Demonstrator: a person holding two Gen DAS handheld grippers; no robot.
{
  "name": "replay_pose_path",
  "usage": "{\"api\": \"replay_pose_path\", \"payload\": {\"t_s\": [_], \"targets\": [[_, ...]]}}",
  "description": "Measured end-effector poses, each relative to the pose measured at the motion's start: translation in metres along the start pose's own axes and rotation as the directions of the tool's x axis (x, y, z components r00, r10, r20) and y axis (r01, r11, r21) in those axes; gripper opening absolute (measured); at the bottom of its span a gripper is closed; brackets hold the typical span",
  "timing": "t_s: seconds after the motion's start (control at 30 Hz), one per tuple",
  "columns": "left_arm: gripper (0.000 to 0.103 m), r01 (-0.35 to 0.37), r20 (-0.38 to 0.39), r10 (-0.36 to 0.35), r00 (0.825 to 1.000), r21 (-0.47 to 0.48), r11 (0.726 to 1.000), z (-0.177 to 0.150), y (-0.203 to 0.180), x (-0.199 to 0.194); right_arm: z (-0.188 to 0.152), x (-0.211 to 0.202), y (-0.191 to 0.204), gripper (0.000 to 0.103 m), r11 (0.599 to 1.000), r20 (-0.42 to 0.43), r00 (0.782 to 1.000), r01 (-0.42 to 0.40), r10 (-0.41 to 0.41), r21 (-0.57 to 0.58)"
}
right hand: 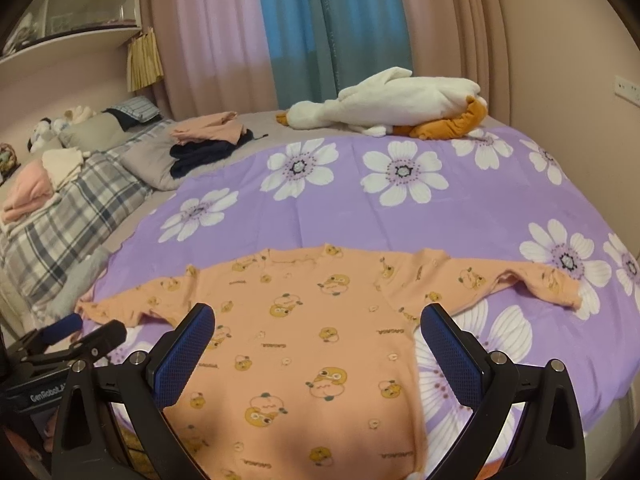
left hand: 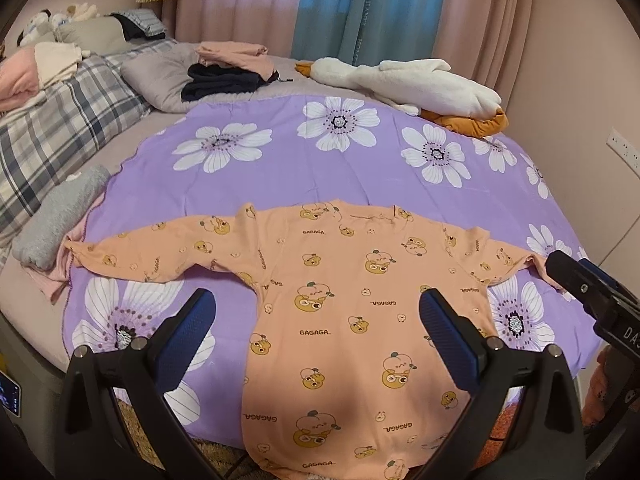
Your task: Fold small clothes
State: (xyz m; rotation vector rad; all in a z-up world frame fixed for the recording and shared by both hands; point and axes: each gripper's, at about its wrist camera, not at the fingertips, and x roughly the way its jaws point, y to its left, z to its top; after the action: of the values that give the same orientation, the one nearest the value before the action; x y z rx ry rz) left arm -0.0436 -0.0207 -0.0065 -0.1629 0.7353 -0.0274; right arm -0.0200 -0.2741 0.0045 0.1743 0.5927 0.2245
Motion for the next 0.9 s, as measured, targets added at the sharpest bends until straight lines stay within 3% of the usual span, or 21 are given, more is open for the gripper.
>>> {"api": "replay_pose_path", "payload": {"t_s": [0.5,0.9], "targets": [[0.1,0.039,-0.064,-0.039,0.997,0.004,0.999,0.01,0.001,0.03,0.008,0.03,-0.001,0.102,0.999,-0.057,0.998,-0.027,0.028,0.02],[0.1,0.035,-0.111,-0.035,0.993,-0.002,0.999,0.007,0.007,0.049,0.007,0.047,-0.001,0.102,0.999,-0.101,0.994,0.038,-0.038,0.002]]}}
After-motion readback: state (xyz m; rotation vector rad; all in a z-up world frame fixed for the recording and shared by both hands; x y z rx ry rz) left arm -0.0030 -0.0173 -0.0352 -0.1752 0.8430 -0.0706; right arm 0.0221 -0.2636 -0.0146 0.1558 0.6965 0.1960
